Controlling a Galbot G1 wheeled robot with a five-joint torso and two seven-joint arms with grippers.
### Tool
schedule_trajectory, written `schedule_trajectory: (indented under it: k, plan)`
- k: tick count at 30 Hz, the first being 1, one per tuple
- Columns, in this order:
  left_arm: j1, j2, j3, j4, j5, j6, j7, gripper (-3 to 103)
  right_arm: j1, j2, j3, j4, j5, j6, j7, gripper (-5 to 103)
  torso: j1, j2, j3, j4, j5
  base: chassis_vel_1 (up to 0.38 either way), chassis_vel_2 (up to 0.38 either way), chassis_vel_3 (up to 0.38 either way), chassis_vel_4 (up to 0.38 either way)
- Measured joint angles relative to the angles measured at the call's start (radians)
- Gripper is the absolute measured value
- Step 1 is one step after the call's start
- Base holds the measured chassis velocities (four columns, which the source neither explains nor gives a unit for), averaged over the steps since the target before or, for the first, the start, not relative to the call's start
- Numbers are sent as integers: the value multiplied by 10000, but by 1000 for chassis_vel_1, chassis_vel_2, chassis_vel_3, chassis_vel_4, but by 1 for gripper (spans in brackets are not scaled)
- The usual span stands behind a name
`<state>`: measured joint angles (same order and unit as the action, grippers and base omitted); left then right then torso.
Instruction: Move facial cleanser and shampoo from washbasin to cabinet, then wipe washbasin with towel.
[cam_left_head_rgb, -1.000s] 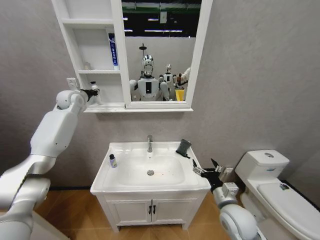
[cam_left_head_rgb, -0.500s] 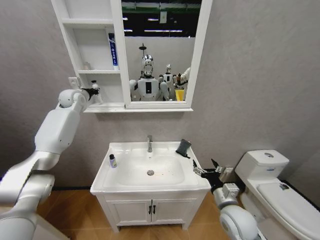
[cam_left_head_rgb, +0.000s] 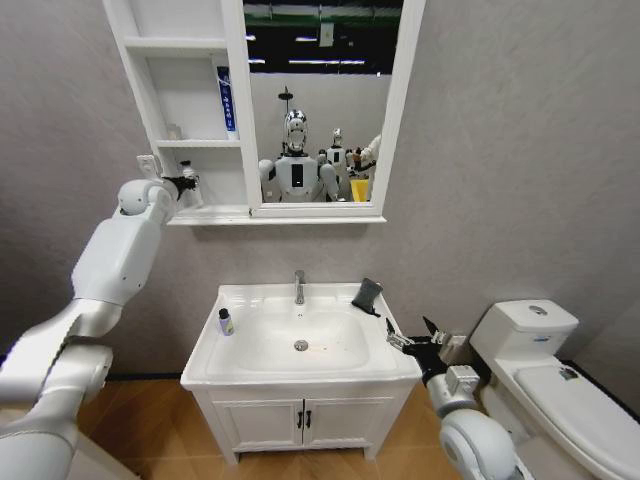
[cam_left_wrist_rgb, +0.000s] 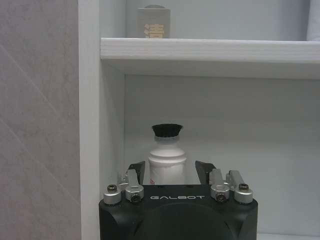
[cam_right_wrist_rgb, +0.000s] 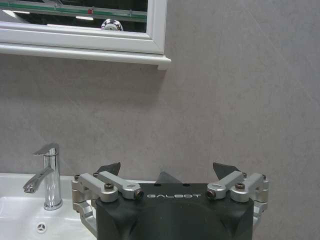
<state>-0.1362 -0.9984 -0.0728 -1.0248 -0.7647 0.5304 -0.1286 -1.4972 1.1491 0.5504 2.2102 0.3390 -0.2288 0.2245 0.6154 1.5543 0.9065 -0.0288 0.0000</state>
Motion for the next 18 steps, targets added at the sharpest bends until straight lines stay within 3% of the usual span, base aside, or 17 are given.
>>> schedule_trajectory:
  k: [2, 6, 9, 18]
  plan:
    - [-11, -56, -5, 40, 49, -41, 0, 69, 79, -152, 0, -43, 49, 7, -2, 100, 0, 0, 0, 0, 0, 0, 0, 0, 0]
    - [-35, -67, -7, -14, 56, -63, -22, 80, 157, -257, 0, -65, 136, 7, -3, 100, 0, 0, 0, 1, 0, 0, 0, 0, 0]
    - [54, 120, -48, -490, -35, -58, -314, 95, 170, -314, 23, -67, 193, 19, -4, 100, 0, 1, 0, -3, 4, 0, 0, 0, 0]
    - [1227, 1300, -443, -2921, -916, 421, -1250, 100, 19, -190, 28, 63, 157, 81, -8, 100, 1, 0, 0, 0, -4, 0, 0, 0, 0]
